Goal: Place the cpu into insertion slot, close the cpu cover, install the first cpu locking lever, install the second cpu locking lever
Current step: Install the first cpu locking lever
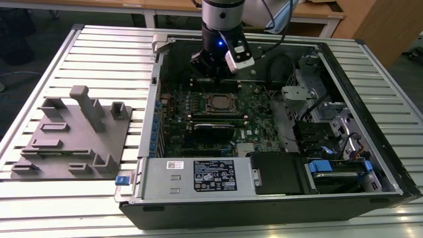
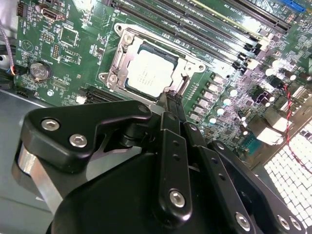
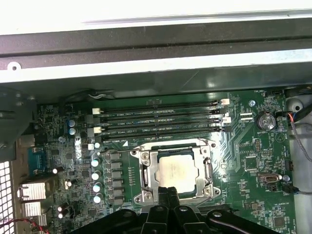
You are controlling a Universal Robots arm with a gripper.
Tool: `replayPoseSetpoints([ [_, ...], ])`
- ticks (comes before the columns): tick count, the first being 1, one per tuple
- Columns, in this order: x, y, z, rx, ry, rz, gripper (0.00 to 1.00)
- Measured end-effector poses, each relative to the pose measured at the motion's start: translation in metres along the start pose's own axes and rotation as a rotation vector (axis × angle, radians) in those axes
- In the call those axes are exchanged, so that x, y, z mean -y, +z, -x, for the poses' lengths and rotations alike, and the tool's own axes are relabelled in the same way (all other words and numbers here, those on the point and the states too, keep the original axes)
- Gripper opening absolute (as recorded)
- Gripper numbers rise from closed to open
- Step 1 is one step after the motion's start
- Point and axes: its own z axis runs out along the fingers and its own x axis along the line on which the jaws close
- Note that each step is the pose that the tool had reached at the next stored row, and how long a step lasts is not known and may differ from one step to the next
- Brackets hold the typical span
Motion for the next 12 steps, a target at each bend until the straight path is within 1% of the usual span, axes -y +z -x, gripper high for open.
replayPoseSetpoints([
  [8, -0.0001, -0.0035, 0.0002, -0.0001, 0.000, 0.0000, 0.10],
  [12, -0.0001, -0.0039, 0.0002, 0.0001, 0.000, 0.0002, 0.10],
])
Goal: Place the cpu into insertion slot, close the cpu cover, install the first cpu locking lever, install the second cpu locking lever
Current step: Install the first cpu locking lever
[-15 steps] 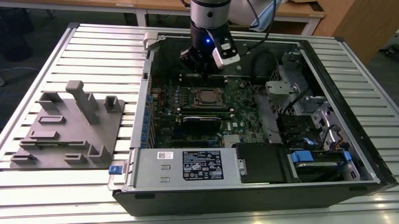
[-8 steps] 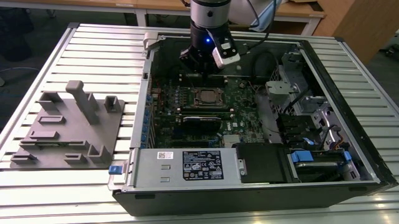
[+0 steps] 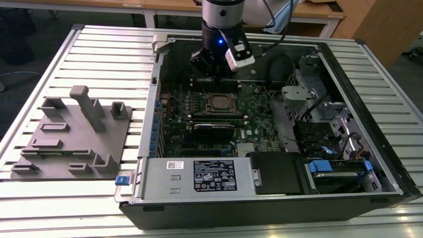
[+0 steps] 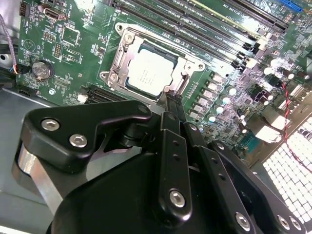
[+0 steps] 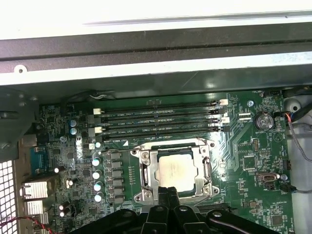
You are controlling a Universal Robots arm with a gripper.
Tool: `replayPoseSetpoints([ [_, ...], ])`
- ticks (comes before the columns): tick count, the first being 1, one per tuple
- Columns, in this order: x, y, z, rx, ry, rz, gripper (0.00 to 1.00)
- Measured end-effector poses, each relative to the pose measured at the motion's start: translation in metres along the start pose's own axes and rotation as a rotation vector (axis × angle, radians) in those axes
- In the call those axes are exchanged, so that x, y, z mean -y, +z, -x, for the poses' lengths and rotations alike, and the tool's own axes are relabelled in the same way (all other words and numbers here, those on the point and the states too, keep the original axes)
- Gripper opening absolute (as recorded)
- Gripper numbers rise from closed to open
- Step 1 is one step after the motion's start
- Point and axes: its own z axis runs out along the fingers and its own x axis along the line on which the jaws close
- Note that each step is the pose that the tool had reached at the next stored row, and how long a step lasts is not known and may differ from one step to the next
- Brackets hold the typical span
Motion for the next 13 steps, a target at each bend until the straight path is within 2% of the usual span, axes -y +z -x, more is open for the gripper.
replayPoseSetpoints([
  [7, 0.0001, -0.0002, -0.0005, -0.0002, 0.000, -0.0004, 0.10],
  [13, 0.0009, -0.0004, -0.0092, -0.0001, 0.000, -0.0003, 0.10],
])
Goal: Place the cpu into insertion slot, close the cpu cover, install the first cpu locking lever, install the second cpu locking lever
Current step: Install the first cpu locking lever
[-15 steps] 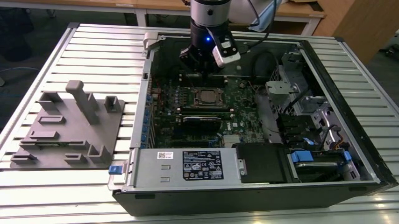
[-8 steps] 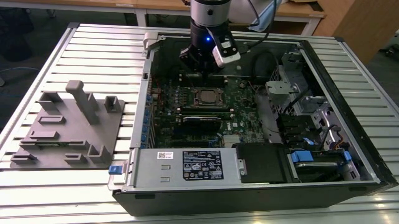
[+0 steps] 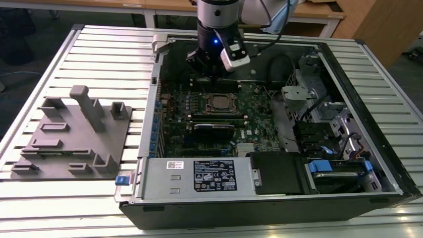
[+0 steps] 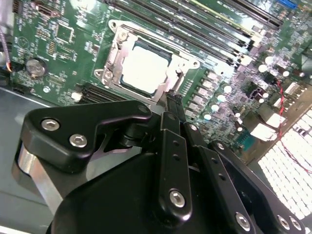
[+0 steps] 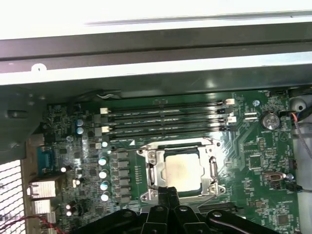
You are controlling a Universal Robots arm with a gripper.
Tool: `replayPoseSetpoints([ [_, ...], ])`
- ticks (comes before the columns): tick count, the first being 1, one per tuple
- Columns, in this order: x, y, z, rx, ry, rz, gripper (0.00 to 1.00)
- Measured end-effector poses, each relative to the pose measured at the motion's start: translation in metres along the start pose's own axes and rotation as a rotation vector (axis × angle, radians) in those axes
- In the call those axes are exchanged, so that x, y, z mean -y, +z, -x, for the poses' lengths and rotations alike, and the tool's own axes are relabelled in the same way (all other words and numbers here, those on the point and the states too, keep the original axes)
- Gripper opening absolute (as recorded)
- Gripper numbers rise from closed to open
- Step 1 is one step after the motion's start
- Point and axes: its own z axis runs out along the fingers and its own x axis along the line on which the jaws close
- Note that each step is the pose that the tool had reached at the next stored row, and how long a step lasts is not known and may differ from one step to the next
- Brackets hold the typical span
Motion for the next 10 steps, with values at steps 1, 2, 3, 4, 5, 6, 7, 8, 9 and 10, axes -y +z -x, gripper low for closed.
replayPoseSetpoints([
  [1, 0.0002, -0.0001, -0.0017, 0.0000, 0.000, -0.0001, 0.10],
  [2, 0.0003, 0.0000, -0.0030, 0.0000, 0.000, 0.0001, 0.10],
  [3, 0.0003, 0.0000, -0.0036, 0.0001, 0.000, 0.0001, 0.10],
  [4, 0.0003, 0.0000, -0.0038, 0.0000, 0.000, 0.0001, 0.10],
  [5, 0.0003, -0.0001, -0.0038, 0.0000, 0.000, 0.0000, 0.10],
  [6, 0.0004, -0.0001, -0.0039, -0.0001, 0.000, -0.0001, 0.10],
  [7, 0.0004, -0.0001, -0.0039, -0.0001, 0.000, 0.0000, 0.10],
  [8, 0.0004, -0.0001, -0.0040, 0.0000, 0.000, 0.0000, 0.10],
  [9, 0.0004, -0.0001, -0.0040, 0.0000, 0.000, 0.0000, 0.10],
  [10, 0.0004, -0.0001, -0.0040, -0.0017, 0.000, -0.0002, 0.10],
])
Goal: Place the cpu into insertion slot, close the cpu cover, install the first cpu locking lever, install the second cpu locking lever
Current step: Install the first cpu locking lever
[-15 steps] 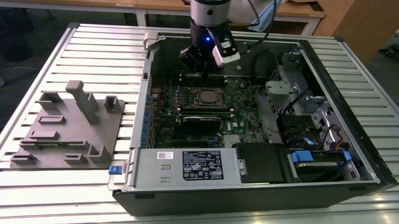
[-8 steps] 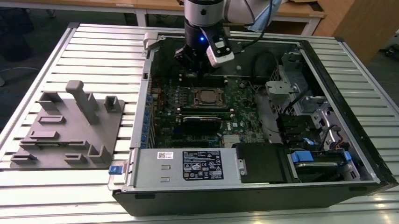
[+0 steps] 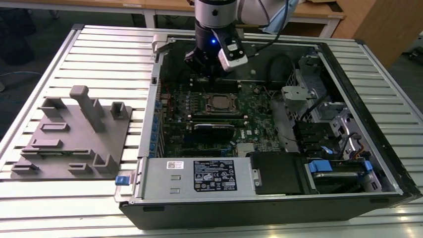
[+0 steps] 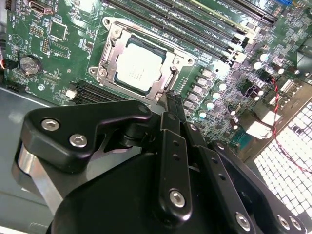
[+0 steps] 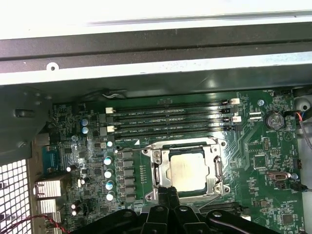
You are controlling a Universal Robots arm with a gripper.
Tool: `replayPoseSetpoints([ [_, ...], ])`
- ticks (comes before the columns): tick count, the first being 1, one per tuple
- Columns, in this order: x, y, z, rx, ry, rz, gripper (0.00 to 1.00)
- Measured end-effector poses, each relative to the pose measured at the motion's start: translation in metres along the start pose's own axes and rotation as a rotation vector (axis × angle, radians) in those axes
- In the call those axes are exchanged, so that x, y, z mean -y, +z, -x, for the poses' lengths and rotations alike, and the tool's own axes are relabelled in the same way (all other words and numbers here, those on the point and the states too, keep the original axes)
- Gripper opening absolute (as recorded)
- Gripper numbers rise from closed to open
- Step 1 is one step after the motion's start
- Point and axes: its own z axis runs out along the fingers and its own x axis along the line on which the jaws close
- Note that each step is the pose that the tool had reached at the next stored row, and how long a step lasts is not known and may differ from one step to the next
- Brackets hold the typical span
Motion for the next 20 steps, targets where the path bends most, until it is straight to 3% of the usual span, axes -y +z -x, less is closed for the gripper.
replayPoseSetpoints([
  [2, 0.0000, 0.0002, 0.0000, -0.0108, 0.000, -0.0011, 0.10],
  [7, 0.0000, 0.0004, 0.0000, -0.0310, 0.001, -0.0031, 0.10],
  [15, 0.0000, 0.0004, -0.0005, -0.0323, 0.001, -0.0031, 0.10],
  [20, 0.0009, 0.0001, -0.0084, -0.0319, 0.001, -0.0032, 0.10],
])
